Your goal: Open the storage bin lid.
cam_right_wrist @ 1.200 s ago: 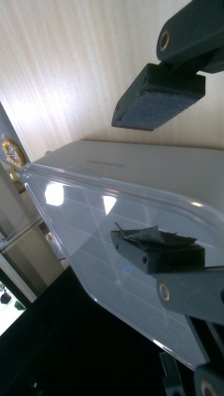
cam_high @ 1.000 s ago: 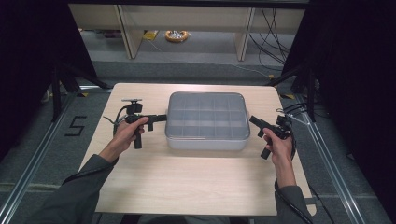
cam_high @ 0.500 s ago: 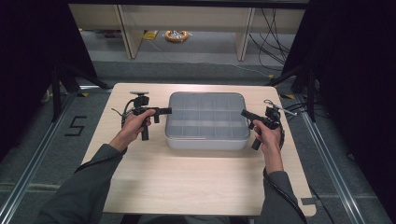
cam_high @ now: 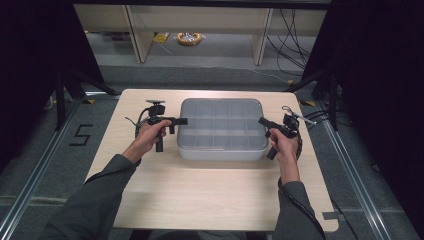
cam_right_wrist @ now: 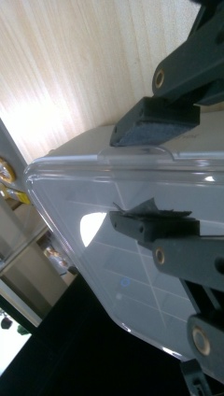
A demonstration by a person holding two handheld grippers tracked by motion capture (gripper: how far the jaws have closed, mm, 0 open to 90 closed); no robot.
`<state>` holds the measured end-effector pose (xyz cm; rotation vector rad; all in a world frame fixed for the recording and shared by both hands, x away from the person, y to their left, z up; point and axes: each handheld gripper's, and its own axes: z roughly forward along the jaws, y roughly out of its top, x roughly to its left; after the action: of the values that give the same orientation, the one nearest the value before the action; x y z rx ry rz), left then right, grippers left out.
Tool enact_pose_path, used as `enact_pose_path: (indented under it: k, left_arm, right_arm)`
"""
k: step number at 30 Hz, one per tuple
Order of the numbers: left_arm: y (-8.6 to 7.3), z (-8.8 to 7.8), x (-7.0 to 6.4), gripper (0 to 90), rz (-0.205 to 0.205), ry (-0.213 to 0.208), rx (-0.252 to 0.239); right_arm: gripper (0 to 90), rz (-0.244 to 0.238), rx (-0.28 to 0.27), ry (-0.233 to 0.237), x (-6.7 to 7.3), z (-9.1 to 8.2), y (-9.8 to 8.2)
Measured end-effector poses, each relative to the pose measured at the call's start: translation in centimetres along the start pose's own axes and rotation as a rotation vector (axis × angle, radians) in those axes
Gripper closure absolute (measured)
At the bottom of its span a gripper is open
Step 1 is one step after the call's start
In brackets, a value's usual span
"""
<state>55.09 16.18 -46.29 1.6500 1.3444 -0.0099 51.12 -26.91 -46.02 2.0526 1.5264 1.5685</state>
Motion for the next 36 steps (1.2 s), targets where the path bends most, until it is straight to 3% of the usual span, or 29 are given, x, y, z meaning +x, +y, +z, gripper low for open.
enact_pose_path:
  k: [1, 2, 3, 4, 5, 6, 9, 11, 13, 14, 15, 16, 17, 19, 20, 21, 24, 25, 27, 28, 29, 32, 33, 36]
  left_arm:
    - [0.1, -0.1, -0.1, 51.8, -0.009, -0.002, -0.013]
    - [0.2, -0.2, -0.2, 52.7, -0.001, -0.003, -0.014]
    - [0.2, -0.4, -0.3, 53.4, 0.004, 0.004, -0.024]
    - [0.3, -0.5, -0.4, 53.5, 0.005, 0.007, -0.031]
    - [0.3, -0.7, -0.4, 53.8, 0.016, 0.006, -0.022]
    - [0.4, -0.6, -0.3, 54.0, 0.024, -0.007, -0.042]
    - [0.4, -1.2, -0.7, 55.5, 0.0, -0.007, -0.044]
    - [0.4, -1.5, -1.0, 56.1, 0.004, -0.007, -0.048]
    - [0.5, -1.9, -1.1, 57.1, 0.004, -0.016, -0.049]
    - [0.5, -2.0, -1.2, 57.9, 0.0, -0.021, -0.058]
    - [0.5, -2.0, -1.2, 58.3, 0.0, -0.021, -0.058]
    - [0.6, -2.2, -1.3, 59.1, 0.003, -0.024, -0.06]
    - [0.6, -2.4, -1.4, 59.1, 0.002, -0.026, -0.065]
    - [0.7, -2.8, -1.5, 59.5, -0.003, -0.033, -0.076]
    - [0.8, -3.0, -1.6, 59.9, -0.009, -0.039, -0.084]
    - [0.8, -3.2, -1.6, 60.4, -0.016, -0.045, -0.091]
    - [0.9, -4.0, -2.0, 60.4, -0.01, -0.055, -0.098]
    - [0.8, -4.4, -2.2, 60.4, -0.005, -0.055, -0.109]
    - [0.7, -4.7, -2.4, 60.4, -0.008, -0.06, -0.106]
    - [0.6, -4.9, -2.6, 60.4, -0.006, -0.063, -0.11]
    - [0.3, -5.4, -2.9, 60.4, 0.003, -0.075, -0.108]
    - [-0.3, -6.1, -3.4, 60.6, 0.002, -0.098, -0.112]
    - [-0.5, -6.2, -3.6, 60.6, 0.009, -0.1, -0.113]
    - [-1.0, -6.5, -3.8, 62.0, 0.017, -0.115, -0.111]
  right_arm:
    - [60.1, -0.024, -0.006, -0.006, -0.1, -0.1, 0.0]
    - [61.1, -0.009, -0.013, -0.001, 0.1, -0.1, 0.0]
    - [61.3, -0.041, -0.023, -0.011, 0.0, -0.3, 0.0]
    - [61.8, -0.019, -0.016, -0.009, 0.3, -0.5, 0.0]
    - [62.9, -0.059, -0.031, -0.017, 0.2, -0.5, 0.0]
    - [64.1, -0.022, -0.036, -0.009, 0.4, -0.7, 0.0]
    - [66.9, 0.026, -0.037, 0.036, 0.9, -1.1, 0.2]
    - [66.9, -0.019, -0.065, 0.037, 1.0, -1.4, 0.3]
    - [67.6, -0.021, -0.066, 0.04, 1.5, -1.8, 0.6]
    - [67.5, -0.08, -0.086, 0.027, 1.3, -1.9, 0.8]
    - [67.5, -0.08, -0.086, 0.027, 1.3, -1.9, 0.8]
    - [67.6, -0.014, -0.062, 0.044, 1.9, -2.4, 0.8]
    - [67.6, -0.014, -0.062, 0.044, 1.9, -2.4, 0.8]
    - [67.6, -0.043, -0.075, 0.051, 2.0, -2.6, 0.8]
    - [67.6, -0.088, -0.078, 0.048, 1.8, -2.8, 0.9]
    - [67.7, -0.088, -0.079, 0.046, 1.9, -2.8, 0.9]
    - [67.6, -0.004, -0.062, 0.071, 2.7, -3.2, 0.7]
    - [67.6, -0.073, -0.084, 0.064, 2.3, -3.3, 0.8]
    - [67.6, -0.068, -0.078, 0.053, 2.5, -3.6, 0.9]
    - [67.5, 0.0, -0.064, 0.067, 3.0, -3.8, 0.7]
    - [67.3, -0.053, -0.076, 0.068, 2.7, -4.2, 0.7]
    - [67.3, 0.005, -0.068, 0.094, 3.1, -5.0, 0.6]
    - [67.3, -0.044, -0.079, 0.081, 2.8, -5.1, 0.6]
    - [67.2, -0.014, -0.07, 0.082, 3.0, -5.7, 0.3]
